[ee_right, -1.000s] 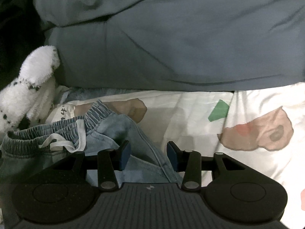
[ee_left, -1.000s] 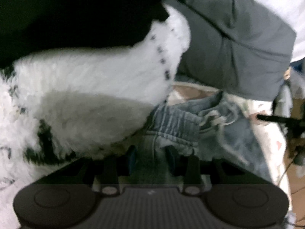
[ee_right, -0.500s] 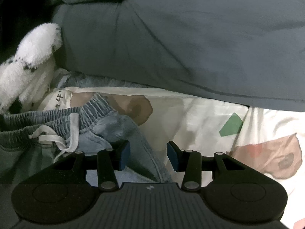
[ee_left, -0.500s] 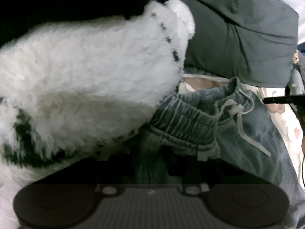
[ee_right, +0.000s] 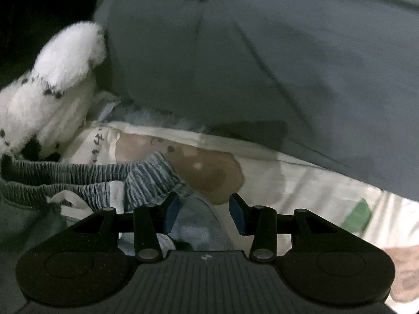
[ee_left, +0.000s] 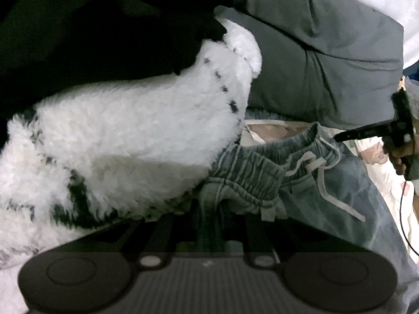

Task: Fold clothes
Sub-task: 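Grasp the drawstring waistband with the left gripper, then grasp the waistband with the right gripper while the left gripper holds it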

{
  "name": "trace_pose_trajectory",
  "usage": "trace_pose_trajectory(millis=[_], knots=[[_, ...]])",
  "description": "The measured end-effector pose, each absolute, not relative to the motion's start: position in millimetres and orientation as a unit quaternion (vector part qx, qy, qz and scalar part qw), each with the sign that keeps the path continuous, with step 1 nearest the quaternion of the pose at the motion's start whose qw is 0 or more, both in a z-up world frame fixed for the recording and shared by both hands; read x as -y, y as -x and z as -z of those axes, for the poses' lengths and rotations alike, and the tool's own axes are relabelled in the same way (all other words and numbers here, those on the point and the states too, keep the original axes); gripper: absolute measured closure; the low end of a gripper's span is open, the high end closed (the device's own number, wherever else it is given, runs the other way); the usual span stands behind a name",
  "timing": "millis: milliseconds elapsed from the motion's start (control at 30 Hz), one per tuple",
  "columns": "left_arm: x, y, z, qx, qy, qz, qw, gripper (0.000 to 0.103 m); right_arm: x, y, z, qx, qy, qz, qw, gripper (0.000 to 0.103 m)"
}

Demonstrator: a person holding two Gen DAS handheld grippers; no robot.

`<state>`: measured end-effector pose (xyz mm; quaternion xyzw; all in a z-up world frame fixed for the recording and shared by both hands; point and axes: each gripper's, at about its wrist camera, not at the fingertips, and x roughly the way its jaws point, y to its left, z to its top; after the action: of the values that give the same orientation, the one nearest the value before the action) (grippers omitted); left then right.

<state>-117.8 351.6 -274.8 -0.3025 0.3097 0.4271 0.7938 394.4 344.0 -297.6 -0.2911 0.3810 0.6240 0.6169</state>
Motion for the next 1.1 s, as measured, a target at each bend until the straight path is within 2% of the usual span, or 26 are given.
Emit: trace_pose_trajectory(millis=[333,633,733,800,967,1100], knots=[[-350.7,115.5,277.3,-0.305,0.304,-0.427,0.795,0.089,-371.5,-376.1,338.0,-0.373,0.431,-0.641,0.514,0.054],[-353.7,112.7,280.7,-0.308,0.307,-0.424,0.795,0.089,-382.0,-359.8,352.6,-0.341,0.462,-0.651,0.497,0.054],[-354.5,112.6,281.0,-0.307,0.307,-0.422,0.796,0.089,-384.1,-361.4,351.1,-0.345,0.458,-0.657,0.49,0.07],[-353.1,112.2,280.1,-0.304,0.306,-0.421,0.798,0.089,-382.7,-360.1,347.6,-0.345,0.459,-0.656,0.49,0.088],[-348.5,107.6,275.4,-0.293,0.304,-0.416,0.806,0.089,-368.1,-357.0,327.9,-0.292,0.474,-0.641,0.528,0.099],[-347.2,95.0,267.6,-0.279,0.295,-0.401,0.821,0.089,-352.2,-370.8,299.3,-0.28,0.448,-0.618,0.582,0.1]])
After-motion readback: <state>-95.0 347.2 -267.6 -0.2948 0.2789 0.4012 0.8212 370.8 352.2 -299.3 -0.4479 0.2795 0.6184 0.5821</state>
